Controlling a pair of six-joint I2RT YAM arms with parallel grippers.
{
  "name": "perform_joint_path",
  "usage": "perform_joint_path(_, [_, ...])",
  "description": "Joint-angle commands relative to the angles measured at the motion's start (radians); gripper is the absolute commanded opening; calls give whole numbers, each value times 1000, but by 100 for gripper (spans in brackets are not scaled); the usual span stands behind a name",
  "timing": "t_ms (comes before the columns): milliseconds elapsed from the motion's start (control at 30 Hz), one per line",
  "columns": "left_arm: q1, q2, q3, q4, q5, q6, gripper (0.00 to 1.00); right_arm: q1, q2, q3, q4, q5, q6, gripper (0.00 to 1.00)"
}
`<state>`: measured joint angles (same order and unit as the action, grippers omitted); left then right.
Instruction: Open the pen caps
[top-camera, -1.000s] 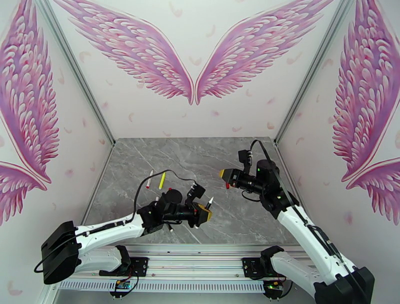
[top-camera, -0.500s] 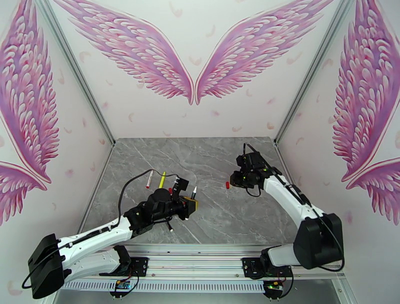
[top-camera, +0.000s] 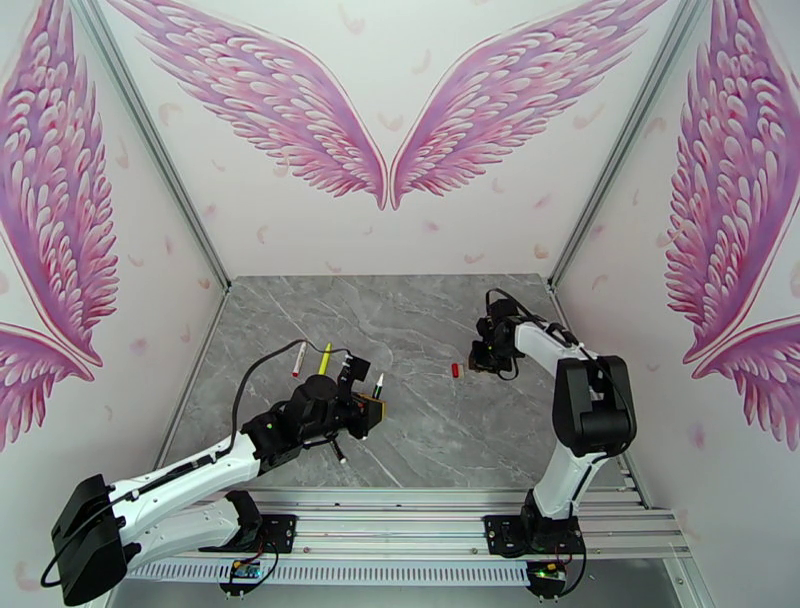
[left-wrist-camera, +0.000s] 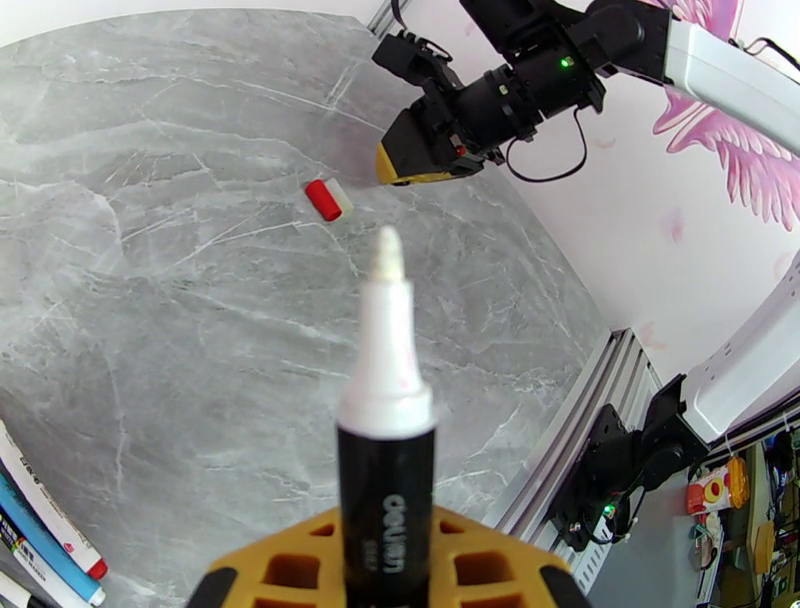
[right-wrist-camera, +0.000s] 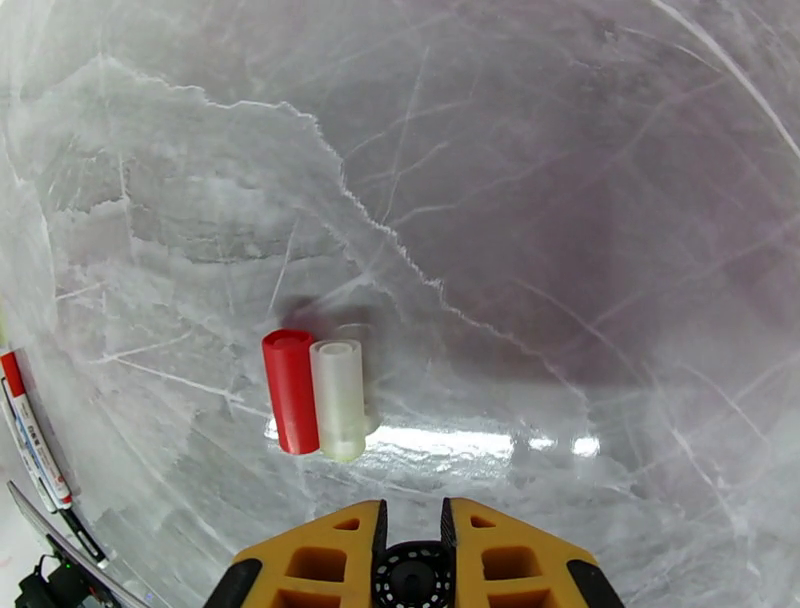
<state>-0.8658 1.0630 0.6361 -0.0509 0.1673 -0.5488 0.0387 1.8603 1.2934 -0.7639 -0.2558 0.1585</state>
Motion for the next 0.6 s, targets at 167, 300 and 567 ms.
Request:
perform_joint_path(167, [8,25,18,15,24,6,0,-17,104,84,-27,-82,-36,18])
perform_joint_path(300, [10,37,23,20,27,9,0,-17,119,80,-17,-85,-35,20])
perform_joint_path(567, [10,57,22,35,41,5,0,-18,150,93,-6,-110,-23,26])
